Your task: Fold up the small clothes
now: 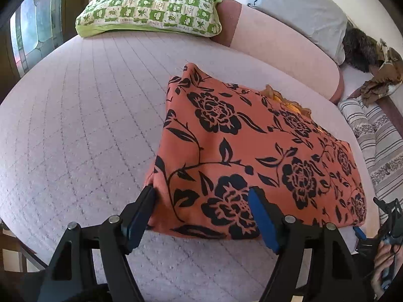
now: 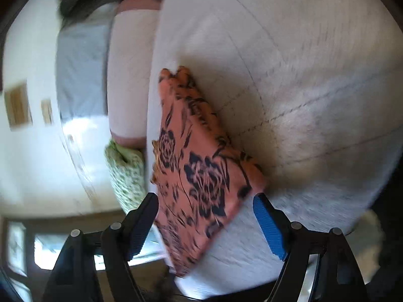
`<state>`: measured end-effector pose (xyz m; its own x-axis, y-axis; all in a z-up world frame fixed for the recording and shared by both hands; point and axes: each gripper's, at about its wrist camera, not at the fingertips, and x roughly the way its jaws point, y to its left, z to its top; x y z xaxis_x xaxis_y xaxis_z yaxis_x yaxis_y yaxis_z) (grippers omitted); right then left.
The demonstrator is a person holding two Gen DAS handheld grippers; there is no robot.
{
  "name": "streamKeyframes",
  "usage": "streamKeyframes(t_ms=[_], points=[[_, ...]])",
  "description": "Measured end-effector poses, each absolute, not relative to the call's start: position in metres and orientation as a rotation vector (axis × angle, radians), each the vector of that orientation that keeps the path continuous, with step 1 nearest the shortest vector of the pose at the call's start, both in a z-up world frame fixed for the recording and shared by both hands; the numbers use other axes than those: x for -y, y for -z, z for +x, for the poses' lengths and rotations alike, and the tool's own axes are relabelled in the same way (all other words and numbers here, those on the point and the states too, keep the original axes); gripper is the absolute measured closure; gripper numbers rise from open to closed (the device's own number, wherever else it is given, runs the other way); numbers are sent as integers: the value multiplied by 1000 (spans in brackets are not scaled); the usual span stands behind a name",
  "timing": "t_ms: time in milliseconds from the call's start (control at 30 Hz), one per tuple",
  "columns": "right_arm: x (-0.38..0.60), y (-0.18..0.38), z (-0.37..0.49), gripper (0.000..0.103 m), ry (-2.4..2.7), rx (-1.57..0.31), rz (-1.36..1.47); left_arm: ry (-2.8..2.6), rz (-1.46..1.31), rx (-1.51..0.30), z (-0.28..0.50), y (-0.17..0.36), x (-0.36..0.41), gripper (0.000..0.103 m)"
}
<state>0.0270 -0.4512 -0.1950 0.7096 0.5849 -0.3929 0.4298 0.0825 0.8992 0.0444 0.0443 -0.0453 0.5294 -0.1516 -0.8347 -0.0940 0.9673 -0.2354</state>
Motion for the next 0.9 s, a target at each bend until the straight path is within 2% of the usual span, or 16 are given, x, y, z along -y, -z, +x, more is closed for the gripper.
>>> streamKeyframes(t_ms=[33, 100, 133, 233, 300, 333, 367, 400, 433, 467, 500, 533, 700, 767, 833, 900], points=[[452, 195, 28, 25, -123, -849, 1556, 30, -262, -1026, 54, 51, -44, 27], [453, 178, 30, 70, -46, -856, 1414, 12, -249, -1061, 64, 64, -45, 27], [463, 165, 25, 89, -14, -848, 1355, 12, -234, -1054, 65, 67, -42, 27], [459, 115, 26, 89, -38, -807, 1075, 6, -120, -1045, 61, 69, -29, 27], [443, 104, 30, 89, -25, -830, 889, -21, -62, -1013, 58, 71, -24, 27], [443, 114, 31, 89, 10, -859, 867, -21, -63, -1014, 58, 70, -25, 27], [447, 130, 31, 82, 46, -902, 887, -21, -81, -1018, 58, 69, -27, 27], [457, 155, 30, 75, 42, -948, 1028, -18, -98, -1024, 58, 68, -30, 27], [465, 160, 22, 73, 32, -904, 1140, -13, -109, -1029, 59, 67, -31, 27], [472, 156, 18, 56, 32, -884, 1170, -6, -130, -1031, 57, 63, -35, 27], [475, 144, 15, 45, 44, -851, 1137, -3, -150, -1030, 58, 62, -36, 27], [478, 130, 10, 38, 59, -802, 1093, -2, -178, -1027, 59, 59, -38, 27], [466, 71, 15, 38, -73, -717, 960, 1, -241, -918, 50, 26, -47, 27], [448, 57, 23, 34, -156, -722, 897, 12, -241, -898, 48, 22, -46, 27], [420, 59, 47, 27, -251, -741, 856, -8, -213, -946, 52, 33, -46, 27], [412, 88, 60, 22, -238, -852, 835, -108, -194, -1126, 60, 67, -56, 27]])
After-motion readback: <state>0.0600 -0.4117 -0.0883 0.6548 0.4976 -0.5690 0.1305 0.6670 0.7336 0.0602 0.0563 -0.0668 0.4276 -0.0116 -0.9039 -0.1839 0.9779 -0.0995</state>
